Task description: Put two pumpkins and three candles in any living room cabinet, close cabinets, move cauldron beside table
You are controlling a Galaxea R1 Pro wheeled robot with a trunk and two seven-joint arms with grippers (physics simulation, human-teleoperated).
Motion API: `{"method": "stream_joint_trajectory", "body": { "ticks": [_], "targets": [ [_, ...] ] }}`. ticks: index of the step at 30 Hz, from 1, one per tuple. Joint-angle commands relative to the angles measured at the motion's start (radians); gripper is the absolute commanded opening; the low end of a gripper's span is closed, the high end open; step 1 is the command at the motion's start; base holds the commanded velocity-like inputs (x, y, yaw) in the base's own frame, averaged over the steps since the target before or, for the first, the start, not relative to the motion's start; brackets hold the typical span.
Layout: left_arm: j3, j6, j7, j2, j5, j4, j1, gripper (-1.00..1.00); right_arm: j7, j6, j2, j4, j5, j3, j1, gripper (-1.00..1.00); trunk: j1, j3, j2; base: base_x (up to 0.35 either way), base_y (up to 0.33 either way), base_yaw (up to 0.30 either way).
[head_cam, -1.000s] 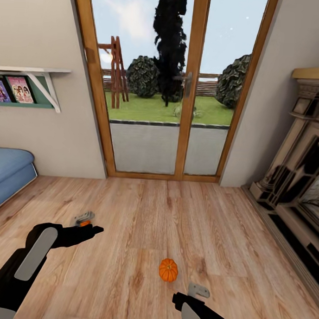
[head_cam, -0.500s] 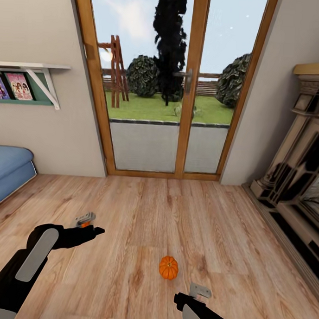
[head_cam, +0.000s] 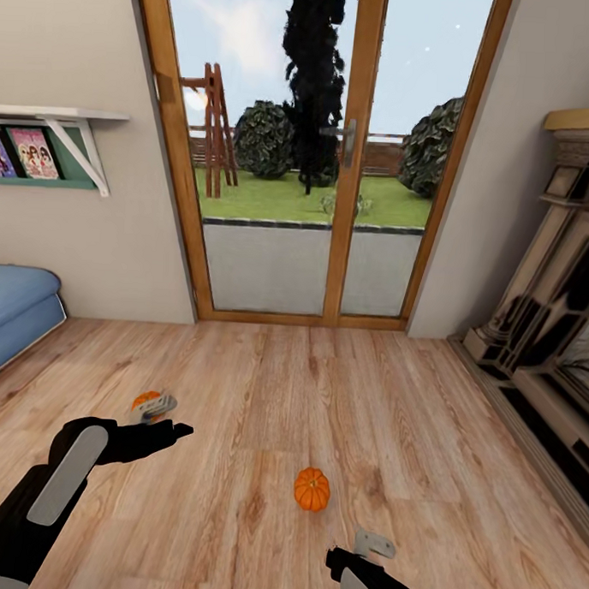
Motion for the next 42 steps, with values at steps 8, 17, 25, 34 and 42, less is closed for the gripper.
{"method": "stream_joint_trajectory", "body": {
  "ticks": [8, 17, 25, 34, 42],
  "targets": [
    [-0.003, 0.001, 0.010, -0.002, 0.010, -0.001, 0.000, 1.00, -0.012, -0.021, -0.011, 0.023, -0.010, 0.009, -0.001, 1.00, 0.031, -0.026, -0.057, 0.000, 0.000, 0.000],
    [-0.003, 0.001, 0.010, -0.002, 0.010, -0.002, 0.000, 1.00, -0.019, -0.021, -0.039, 0.025, -0.013, 0.008, -0.001, 1.00, 0.065, -0.054, -0.120, 0.000, 0.000, 0.000],
    [-0.003, 0.001, 0.010, -0.002, 0.010, -0.002, 0.000, 1.00, -0.018, -0.022, -0.043, 0.025, -0.013, 0.008, -0.001, 1.00, 0.096, -0.079, -0.176, 0.000, 0.000, 0.000],
    [-0.016, 0.000, 0.011, -0.006, 0.010, -0.002, 0.000, 1.00, -0.017, -0.023, -0.043, 0.024, -0.010, 0.010, -0.001, 1.00, 0.130, -0.108, -0.239, 0.000, 0.000, 0.000],
    [-0.033, -0.001, 0.013, -0.010, 0.002, 0.009, 0.000, 1.00, -0.010, -0.024, -0.047, 0.023, -0.006, 0.010, -0.001, 1.00, 0.161, -0.133, -0.295, 0.000, 0.000, 0.000]
  ]
}}
